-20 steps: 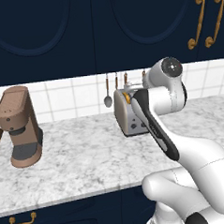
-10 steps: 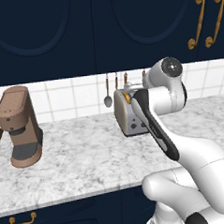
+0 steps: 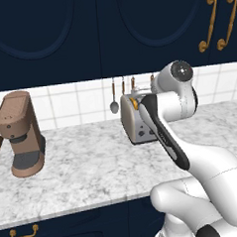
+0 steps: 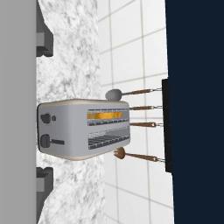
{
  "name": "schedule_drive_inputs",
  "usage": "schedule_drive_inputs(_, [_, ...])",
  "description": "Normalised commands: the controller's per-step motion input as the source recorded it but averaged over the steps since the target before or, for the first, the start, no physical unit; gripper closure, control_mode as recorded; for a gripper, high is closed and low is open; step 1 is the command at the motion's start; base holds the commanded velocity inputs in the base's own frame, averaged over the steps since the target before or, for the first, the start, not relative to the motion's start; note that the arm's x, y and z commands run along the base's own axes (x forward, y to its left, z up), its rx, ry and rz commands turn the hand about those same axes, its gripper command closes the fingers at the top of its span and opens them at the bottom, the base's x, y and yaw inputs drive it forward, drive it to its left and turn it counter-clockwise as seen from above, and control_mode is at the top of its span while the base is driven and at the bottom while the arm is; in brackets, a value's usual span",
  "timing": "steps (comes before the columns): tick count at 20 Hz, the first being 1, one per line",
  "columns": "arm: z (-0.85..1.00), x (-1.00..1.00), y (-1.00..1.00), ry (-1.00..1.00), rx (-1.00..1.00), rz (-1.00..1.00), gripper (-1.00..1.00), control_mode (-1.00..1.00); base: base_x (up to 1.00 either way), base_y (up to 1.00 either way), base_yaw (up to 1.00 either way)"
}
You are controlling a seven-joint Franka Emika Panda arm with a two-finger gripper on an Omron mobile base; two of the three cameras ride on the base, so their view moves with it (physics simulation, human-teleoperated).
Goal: Start the toaster. Once the lever pops up, take the bread to the plate on the dining counter.
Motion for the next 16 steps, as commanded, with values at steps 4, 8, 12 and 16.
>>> schedule_drive_inputs(4, [0.00,0.00,0.00,0.00,0.00,0.00,-1.00,-1.00,0.00,0.00,0.00])
schedule_drive_inputs(8, [0.00,0.00,0.00,0.00,0.00,0.00,-1.00,-1.00,0.00,0.00,0.00])
schedule_drive_inputs(12, [0.00,0.00,0.00,0.00,0.00,0.00,-1.00,-1.00,0.00,0.00,0.00])
schedule_drive_inputs(16, [0.00,0.00,0.00,0.00,0.00,0.00,-1.00,-1.00,0.00,0.00,0.00])
